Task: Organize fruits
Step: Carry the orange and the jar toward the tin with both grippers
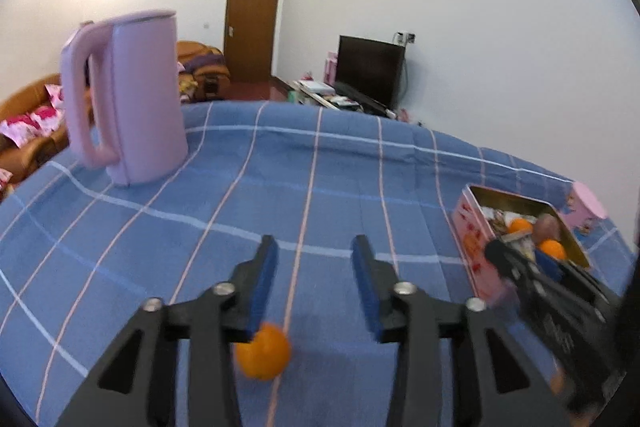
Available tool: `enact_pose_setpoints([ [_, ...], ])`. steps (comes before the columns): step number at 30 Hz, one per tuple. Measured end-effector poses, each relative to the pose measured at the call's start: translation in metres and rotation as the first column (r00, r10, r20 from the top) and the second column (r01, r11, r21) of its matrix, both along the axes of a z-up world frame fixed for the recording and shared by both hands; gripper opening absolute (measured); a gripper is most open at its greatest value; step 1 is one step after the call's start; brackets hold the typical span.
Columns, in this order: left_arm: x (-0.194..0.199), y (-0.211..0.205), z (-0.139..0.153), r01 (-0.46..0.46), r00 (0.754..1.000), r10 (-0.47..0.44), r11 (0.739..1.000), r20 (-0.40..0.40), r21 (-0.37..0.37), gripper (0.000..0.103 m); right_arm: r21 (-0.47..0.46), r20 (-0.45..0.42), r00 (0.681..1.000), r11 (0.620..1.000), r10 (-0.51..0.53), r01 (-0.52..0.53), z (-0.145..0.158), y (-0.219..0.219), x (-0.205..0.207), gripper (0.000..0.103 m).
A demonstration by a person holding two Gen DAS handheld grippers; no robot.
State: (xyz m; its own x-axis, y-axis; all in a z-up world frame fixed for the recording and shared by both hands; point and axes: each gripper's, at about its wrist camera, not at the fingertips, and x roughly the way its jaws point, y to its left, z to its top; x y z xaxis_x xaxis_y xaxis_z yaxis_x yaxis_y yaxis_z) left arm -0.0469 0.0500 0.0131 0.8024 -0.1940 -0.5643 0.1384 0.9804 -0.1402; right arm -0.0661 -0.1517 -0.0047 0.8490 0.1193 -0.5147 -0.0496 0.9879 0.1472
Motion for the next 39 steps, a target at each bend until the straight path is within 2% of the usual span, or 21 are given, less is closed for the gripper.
enact_pose_setpoints([
  [1, -0.007, 0.004, -0.001, 0.014, 1.0, -0.014, 1.0, -0.006, 0.005, 0.056, 0.003, -0.003, 1.0, 1.0, 0.002, -0.002, 0.0, 0.0, 0.0, 0.035],
  [5, -0.024, 0.02, -0.013, 0.053, 0.997, -0.051, 0.998, -0.051, 0.038, 0.056, 0.015, -0.016, 1.0, 1.0, 0.005, -0.005, -0.002, -0.003, 0.002, 0.035],
  [10, -0.013, 0.014, -0.034, 0.083, 0.985, -0.077, 0.996, -0.155, 0.039, 0.055, 0.033, -0.025, 1.0, 0.999, 0.013, -0.012, -0.002, -0.005, 0.002, 0.035],
  [13, -0.007, 0.008, -0.038, 0.044, 0.987, -0.03, 0.995, -0.158, 0.087, 0.054, 0.041, -0.028, 1.0, 0.999, 0.013, -0.012, -0.003, -0.007, 0.001, 0.035],
  [14, -0.007, 0.008, -0.038, 0.039, 0.987, -0.025, 0.996, -0.156, 0.083, 0.053, 0.044, -0.03, 0.999, 0.999, 0.014, -0.013, -0.003, -0.008, 0.001, 0.035],
  [15, -0.006, 0.009, -0.038, 0.035, 0.987, -0.022, 0.996, -0.157, 0.078, 0.051, 0.047, -0.035, 0.999, 0.999, 0.016, -0.015, -0.004, -0.008, 0.002, 0.035],
  [18, -0.005, 0.007, -0.04, 0.022, 0.987, 0.002, 0.989, -0.162, 0.147, 0.038, 0.055, -0.042, 0.999, 0.998, 0.018, -0.016, -0.005, -0.009, 0.003, 0.035],
  [21, -0.007, 0.008, -0.04, 0.015, 0.988, 0.011, 0.986, -0.157, 0.164, 0.031, 0.058, -0.046, 0.999, 0.998, 0.018, -0.016, -0.005, -0.01, 0.004, 0.035],
  [23, -0.008, 0.011, -0.04, 0.018, 0.988, 0.007, 0.987, -0.157, 0.158, 0.031, 0.058, -0.045, 0.999, 0.998, 0.017, -0.015, -0.005, -0.01, 0.004, 0.035],
  [26, -0.011, 0.021, -0.036, 0.029, 0.99, -0.015, 0.995, -0.142, 0.094, 0.03, 0.055, -0.038, 0.999, 0.998, 0.013, -0.011, -0.004, -0.01, 0.002, 0.035],
  [28, -0.015, 0.025, -0.031, 0.034, 0.994, -0.028, 0.998, -0.103, 0.058, 0.03, 0.057, -0.034, 0.999, 0.998, 0.013, -0.011, -0.004, -0.01, 0.001, 0.035],
  [33, -0.028, 0.019, -0.012, 0.076, 0.997, -0.077, 0.997, 0.01, 0.028, 0.03, 0.049, -0.023, 1.0, 0.999, 0.012, -0.011, -0.002, -0.01, -0.001, 0.035],
  [39, -0.024, -0.01, 0.001, 0.133, 0.99, -0.134, 0.991, 0.052, 0.032, 0.03, 0.012, 0.046, 0.999, 1.0, -0.016, 0.015, 0.008, -0.013, -0.01, 0.035],
])
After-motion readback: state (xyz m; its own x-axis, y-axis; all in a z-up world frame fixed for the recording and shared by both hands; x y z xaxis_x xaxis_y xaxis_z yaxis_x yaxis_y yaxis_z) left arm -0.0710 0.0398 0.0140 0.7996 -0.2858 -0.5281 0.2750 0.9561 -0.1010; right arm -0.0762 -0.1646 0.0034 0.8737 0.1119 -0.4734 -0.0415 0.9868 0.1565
